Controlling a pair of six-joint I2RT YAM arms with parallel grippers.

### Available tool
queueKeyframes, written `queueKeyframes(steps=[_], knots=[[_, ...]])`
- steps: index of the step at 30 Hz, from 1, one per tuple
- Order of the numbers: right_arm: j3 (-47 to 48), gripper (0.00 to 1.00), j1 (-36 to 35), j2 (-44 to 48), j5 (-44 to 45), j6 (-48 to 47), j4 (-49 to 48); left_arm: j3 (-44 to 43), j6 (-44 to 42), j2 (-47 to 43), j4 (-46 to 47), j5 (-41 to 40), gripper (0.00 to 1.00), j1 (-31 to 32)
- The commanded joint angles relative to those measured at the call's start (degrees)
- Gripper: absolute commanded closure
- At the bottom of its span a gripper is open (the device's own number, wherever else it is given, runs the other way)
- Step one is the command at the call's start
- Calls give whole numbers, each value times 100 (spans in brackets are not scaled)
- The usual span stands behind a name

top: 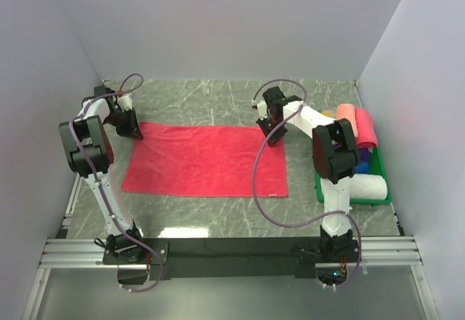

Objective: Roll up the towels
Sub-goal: Flatten the towel

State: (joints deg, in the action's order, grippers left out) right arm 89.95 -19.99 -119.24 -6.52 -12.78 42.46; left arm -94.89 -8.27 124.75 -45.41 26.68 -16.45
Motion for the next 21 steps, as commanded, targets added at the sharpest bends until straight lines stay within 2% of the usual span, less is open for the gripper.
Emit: queueKeyframes(steps=[1, 5, 8, 12, 15, 19, 21], knots=[[505, 78, 100, -100, -102, 56, 122, -398, -112, 50, -204, 126, 87, -8], [523, 71, 258, 366, -349, 47, 61, -495, -464, -398, -223, 750, 72, -8], [795, 69, 565, 437, -498, 152, 200, -679, -439, -583, -22, 778, 65, -8], [1506, 69, 838, -98, -534, 240, 623, -1171, -236, -242, 59, 620, 61, -16], [1648, 68, 865, -301, -517, 249, 746, -1505, -262, -30, 84, 567, 58, -16], [1622, 61, 865, -442, -446, 293, 650, -1620, -306, 58, 339, 357, 49, -8], [1692, 59, 874, -582, -437, 302, 676, -1708, -324, 172, 305, 303, 48, -8]])
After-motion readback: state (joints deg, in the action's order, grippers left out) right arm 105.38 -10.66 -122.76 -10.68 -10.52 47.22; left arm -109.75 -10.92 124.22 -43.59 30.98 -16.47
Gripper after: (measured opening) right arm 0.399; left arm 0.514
